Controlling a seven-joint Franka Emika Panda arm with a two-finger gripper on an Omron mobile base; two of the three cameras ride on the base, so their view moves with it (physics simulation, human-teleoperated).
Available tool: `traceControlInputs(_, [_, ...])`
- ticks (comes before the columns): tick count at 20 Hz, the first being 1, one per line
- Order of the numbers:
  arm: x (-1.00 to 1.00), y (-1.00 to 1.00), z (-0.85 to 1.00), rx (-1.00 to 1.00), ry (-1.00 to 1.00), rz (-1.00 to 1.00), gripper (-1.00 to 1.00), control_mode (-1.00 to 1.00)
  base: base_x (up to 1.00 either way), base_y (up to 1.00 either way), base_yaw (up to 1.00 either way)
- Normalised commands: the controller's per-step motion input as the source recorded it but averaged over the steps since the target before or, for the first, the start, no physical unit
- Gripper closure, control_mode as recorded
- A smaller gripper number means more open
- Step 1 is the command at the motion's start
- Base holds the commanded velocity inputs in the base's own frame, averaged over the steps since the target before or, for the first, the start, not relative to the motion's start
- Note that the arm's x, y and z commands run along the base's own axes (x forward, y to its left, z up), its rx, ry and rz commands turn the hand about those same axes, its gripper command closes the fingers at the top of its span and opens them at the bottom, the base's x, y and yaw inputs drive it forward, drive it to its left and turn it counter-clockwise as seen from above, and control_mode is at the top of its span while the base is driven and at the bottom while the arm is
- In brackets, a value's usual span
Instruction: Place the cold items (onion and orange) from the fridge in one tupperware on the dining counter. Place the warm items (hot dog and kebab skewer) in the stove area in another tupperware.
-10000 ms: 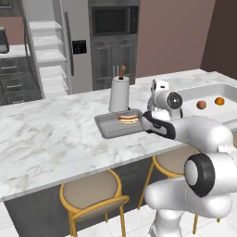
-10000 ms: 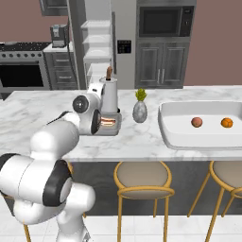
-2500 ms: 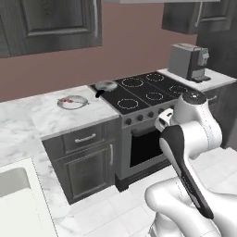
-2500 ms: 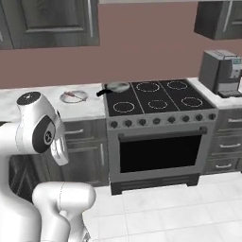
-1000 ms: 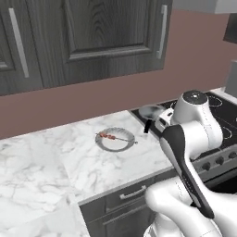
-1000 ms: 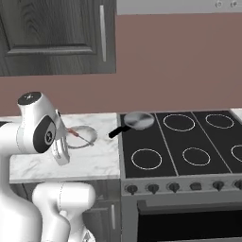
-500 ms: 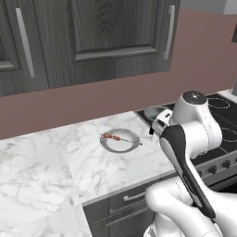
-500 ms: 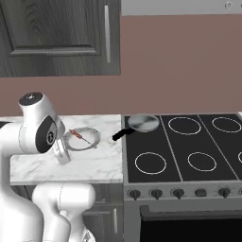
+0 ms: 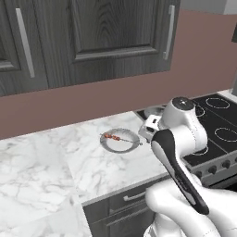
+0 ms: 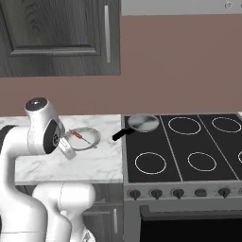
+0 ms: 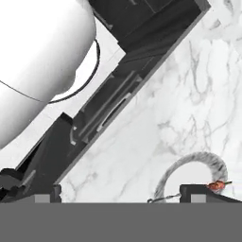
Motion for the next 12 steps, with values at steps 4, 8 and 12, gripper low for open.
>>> traceControlInputs(4, [0.60,0.41,-0.02,-0.29,-0.01,0.30,-1.00,-1.00,0.00,0.00,0.00])
traceControlInputs(8, [0.48,0.09,0.00,-0.29,0.02,0.48,-1.00,-1.00,0.00,0.00,0.00])
traceControlInputs(12, [0.42,0.00,-0.04,-0.18,0.00,0.62,-1.00,-1.00,0.00,0.00,0.00])
